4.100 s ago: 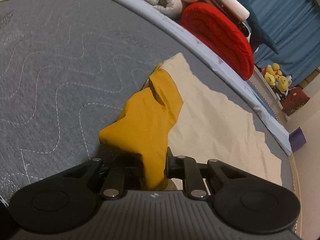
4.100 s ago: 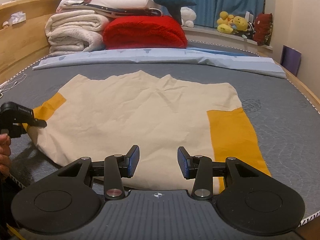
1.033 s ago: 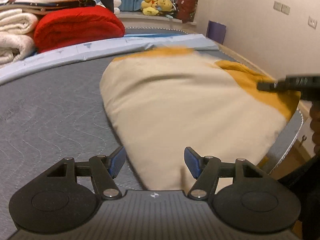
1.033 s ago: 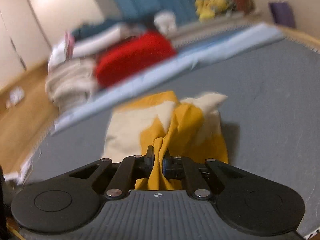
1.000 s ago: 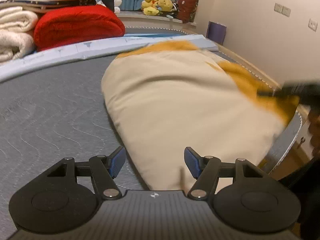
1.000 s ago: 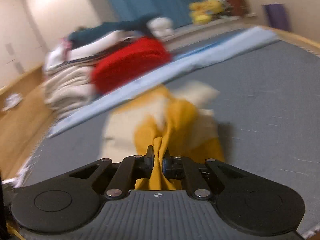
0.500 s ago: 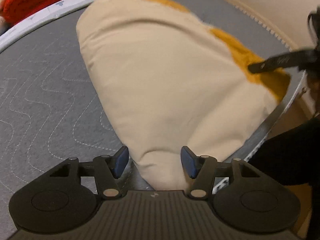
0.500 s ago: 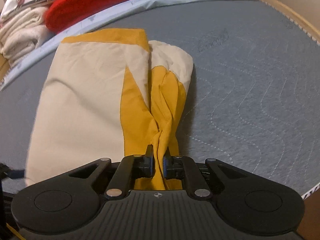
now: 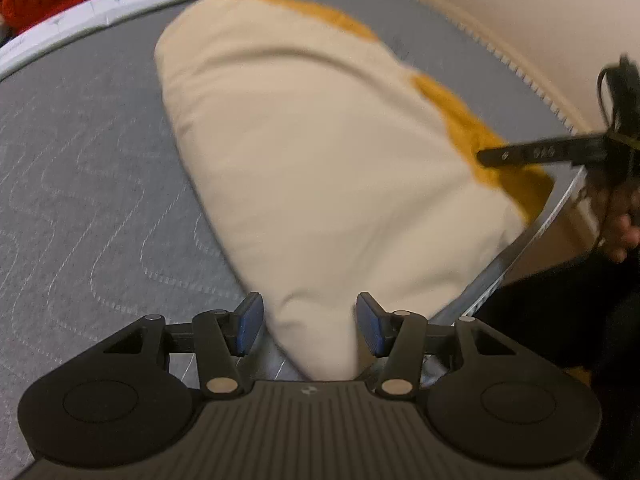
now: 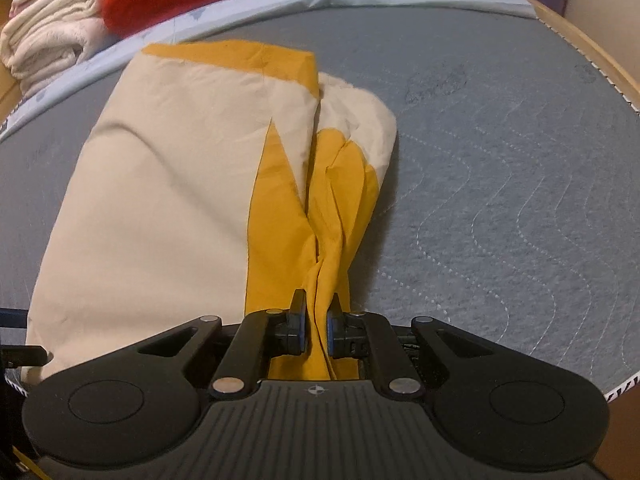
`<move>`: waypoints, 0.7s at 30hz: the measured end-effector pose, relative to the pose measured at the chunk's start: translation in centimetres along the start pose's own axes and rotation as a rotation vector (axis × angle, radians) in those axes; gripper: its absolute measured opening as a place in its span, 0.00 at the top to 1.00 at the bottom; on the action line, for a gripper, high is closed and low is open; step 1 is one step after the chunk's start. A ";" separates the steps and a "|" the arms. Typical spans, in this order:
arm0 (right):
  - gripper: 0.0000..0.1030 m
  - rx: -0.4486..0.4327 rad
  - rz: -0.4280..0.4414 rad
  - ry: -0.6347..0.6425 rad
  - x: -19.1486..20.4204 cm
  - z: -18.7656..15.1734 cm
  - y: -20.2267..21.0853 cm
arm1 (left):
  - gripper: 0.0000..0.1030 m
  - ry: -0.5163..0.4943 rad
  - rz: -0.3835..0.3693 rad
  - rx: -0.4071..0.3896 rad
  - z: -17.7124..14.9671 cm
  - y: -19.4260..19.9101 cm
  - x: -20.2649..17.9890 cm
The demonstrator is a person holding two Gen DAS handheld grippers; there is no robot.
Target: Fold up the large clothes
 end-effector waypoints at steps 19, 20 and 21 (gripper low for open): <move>0.90 0.116 0.045 0.239 0.7 -2.8 -0.2 | 0.75 0.122 0.010 -0.059 4.7 -1.8 1.0; 0.90 0.093 0.035 0.235 0.7 -2.5 0.0 | 0.74 0.136 0.008 -0.079 4.9 -1.6 1.1; 0.90 0.061 0.031 0.230 0.7 -2.1 0.4 | 0.74 0.152 0.004 -0.101 5.2 -1.3 1.3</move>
Point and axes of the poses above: each gripper's, at about its wrist camera, not at the fingertips, and y roughly against the way its jaws point, x to its left, z to its top, the point moved 2 cm from there along -y, roughly the way its jaws point, and after that the axes turned 4 degrees about x, right-handed, at the moved point
